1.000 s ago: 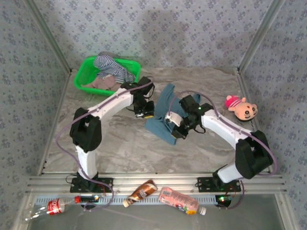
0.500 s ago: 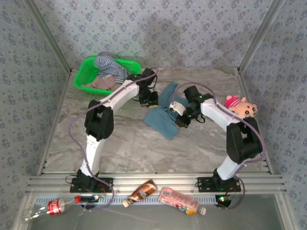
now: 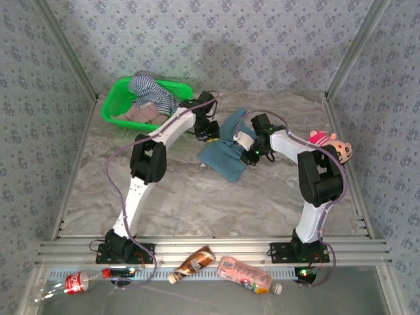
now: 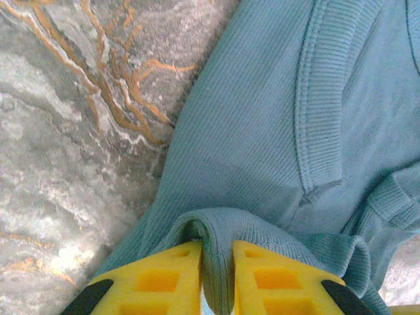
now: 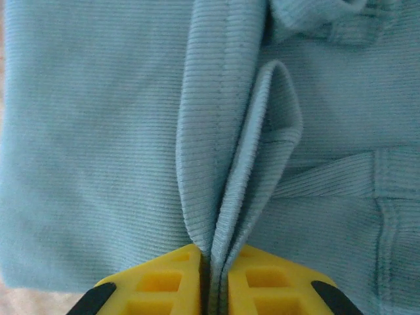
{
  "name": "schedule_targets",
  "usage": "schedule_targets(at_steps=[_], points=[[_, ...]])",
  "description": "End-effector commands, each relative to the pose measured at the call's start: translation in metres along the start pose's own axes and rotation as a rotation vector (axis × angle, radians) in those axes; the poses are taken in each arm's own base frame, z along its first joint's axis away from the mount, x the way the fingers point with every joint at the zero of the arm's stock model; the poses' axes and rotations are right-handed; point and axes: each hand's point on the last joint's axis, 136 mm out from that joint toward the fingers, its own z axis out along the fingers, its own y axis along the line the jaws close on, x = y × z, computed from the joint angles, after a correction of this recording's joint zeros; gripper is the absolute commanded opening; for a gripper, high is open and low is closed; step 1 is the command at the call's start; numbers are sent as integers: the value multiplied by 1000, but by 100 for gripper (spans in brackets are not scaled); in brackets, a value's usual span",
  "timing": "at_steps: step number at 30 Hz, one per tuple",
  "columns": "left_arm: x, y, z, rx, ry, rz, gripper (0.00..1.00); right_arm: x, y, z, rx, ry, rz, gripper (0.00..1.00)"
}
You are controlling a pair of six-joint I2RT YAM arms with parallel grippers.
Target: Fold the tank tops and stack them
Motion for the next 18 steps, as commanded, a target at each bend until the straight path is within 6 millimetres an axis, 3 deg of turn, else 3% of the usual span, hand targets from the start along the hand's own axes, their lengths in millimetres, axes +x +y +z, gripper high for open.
schedule_targets(at_steps=[1,8,12,18], points=[[-21,-6,-7,31,-56,-7,20,-13,-32,1,101,-42,20,18],[-43,-19,-6,83,-111,4,36,-13,-70,8,259,-21,54,19],[-51,-25,-19,78,-148,31,48,-17,-84,-2,345,-43,92,28],[-53,-26,-41,52,-183,67,55,-12,-111,-14,458,-36,183,35]])
